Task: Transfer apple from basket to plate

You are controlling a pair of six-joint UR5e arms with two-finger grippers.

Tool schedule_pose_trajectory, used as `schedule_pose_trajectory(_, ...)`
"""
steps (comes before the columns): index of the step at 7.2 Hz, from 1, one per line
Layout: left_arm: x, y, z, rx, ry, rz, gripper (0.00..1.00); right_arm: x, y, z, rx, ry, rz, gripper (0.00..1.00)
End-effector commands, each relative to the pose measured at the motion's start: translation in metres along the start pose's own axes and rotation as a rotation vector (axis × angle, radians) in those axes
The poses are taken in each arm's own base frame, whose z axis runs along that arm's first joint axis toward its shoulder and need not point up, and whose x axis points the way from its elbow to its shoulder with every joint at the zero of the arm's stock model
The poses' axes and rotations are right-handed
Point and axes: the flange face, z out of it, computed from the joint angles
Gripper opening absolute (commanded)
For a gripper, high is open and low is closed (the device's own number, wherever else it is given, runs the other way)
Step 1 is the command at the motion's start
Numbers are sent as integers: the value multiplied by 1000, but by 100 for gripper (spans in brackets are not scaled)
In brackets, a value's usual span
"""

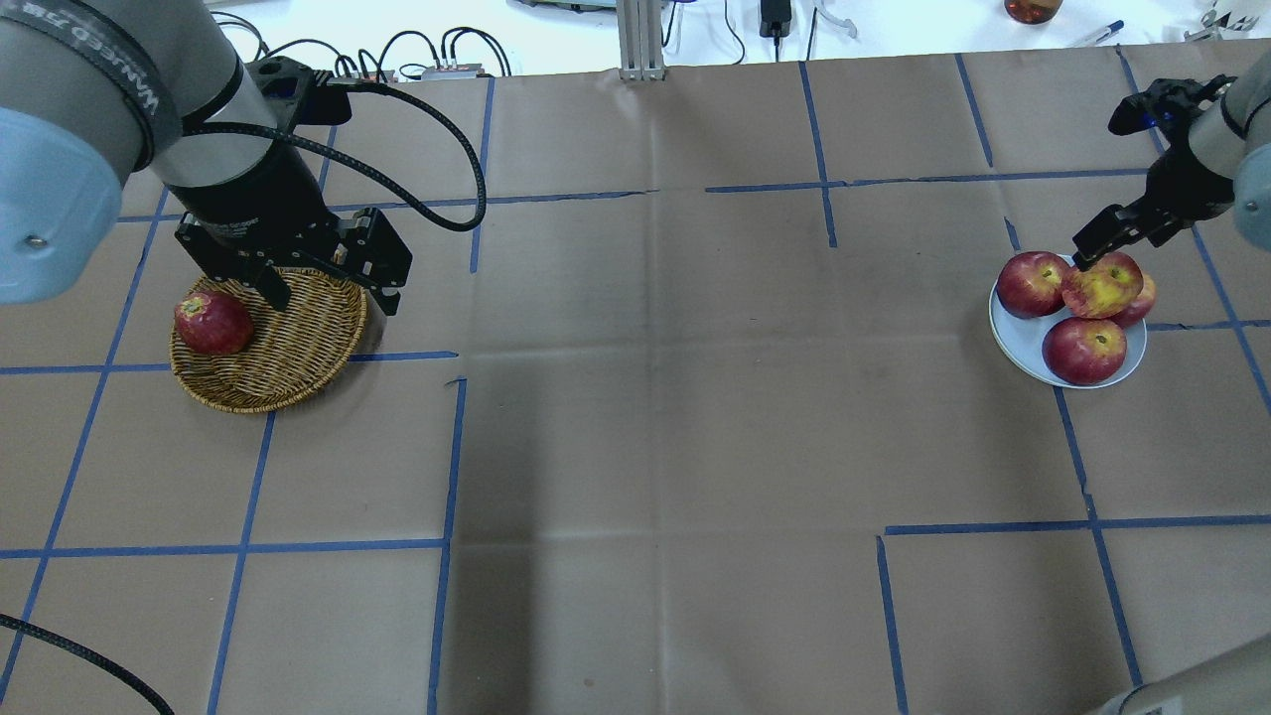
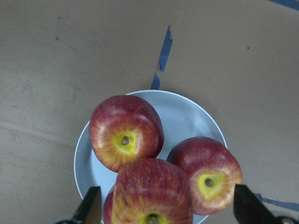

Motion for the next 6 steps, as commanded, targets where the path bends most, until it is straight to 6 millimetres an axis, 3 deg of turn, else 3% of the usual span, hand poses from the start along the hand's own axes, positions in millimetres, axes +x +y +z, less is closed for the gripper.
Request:
schedule_pose_trajectory(1,1,3,-2,6,3,-2,99,-35,-8,-55,-4,-4,19,100)
schedule_pose_trajectory(2,0,4,-5,12,-2,3,99,-65,-10,-82,-6,-8,71,100)
schedule_pose_trajectory(5,0,2,-6,29,-3,-2,99,-181,6,-149,-32,-16,268,100)
schedule_pose_trajectory(6,0,1,-7,42,-6,1,99,-214,7,-156,-40,-27,305,100)
